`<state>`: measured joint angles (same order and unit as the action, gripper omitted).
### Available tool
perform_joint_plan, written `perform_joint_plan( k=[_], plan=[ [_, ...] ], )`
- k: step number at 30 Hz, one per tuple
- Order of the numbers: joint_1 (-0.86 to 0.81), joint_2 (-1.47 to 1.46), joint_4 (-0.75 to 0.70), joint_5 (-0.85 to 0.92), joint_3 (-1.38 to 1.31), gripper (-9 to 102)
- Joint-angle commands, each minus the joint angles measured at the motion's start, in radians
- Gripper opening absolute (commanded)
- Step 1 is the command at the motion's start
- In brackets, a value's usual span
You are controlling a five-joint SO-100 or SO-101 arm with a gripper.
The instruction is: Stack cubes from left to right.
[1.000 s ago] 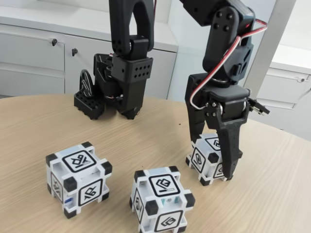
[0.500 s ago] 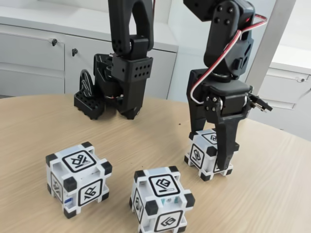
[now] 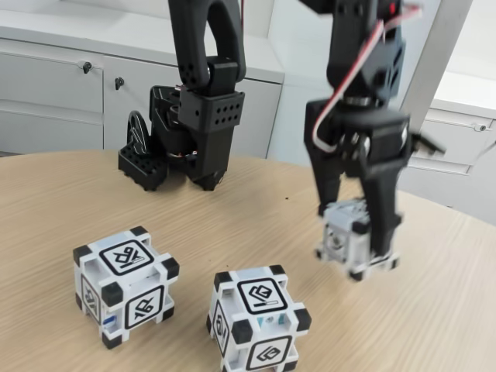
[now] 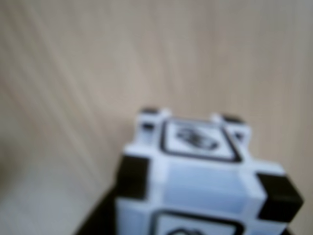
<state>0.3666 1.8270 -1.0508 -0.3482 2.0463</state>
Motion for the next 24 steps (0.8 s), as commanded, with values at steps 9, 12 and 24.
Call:
perform_joint_plan(
  k=[9,12,24],
  plan=[
    [-0.038,0.362,0.000,0.080,-0.015,17],
    [-0.106,0.407,0.000,0.083,-0.020,17],
    [-0.330,0.431,0.000,0.146,-0.028,17]
  ],
)
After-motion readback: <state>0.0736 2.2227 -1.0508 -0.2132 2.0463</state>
